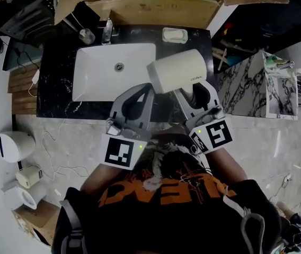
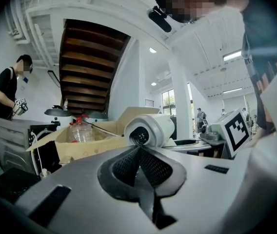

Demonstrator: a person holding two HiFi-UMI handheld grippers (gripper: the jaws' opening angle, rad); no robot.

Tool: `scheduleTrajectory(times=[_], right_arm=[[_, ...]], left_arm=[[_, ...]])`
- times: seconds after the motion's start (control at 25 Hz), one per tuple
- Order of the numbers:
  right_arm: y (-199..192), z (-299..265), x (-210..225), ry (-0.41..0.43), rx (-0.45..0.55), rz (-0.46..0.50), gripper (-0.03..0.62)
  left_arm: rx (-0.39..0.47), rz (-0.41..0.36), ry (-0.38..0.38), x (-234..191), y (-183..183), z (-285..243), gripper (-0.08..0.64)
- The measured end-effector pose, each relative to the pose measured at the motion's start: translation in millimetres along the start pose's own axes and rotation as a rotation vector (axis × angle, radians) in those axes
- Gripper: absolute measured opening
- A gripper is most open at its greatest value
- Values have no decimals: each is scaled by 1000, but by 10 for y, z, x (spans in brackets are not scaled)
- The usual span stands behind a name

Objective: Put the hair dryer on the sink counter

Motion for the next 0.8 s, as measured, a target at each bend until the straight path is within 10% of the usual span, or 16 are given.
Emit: scheduleTrajectory(times=[0.8], right_arm=[[-94,-58,277,-91,-46,-15,172]], left_arm=[[-29,14,-90,6,-110,-318,21]])
Point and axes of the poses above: the fingertips, and each gripper's own axes: z backward along the fingers, x to its right, y out of its top, the point moved 3 cm from there along z, backward along the fingers, and after that the axes turned 6 degrees about z, right-handed, at the moved point
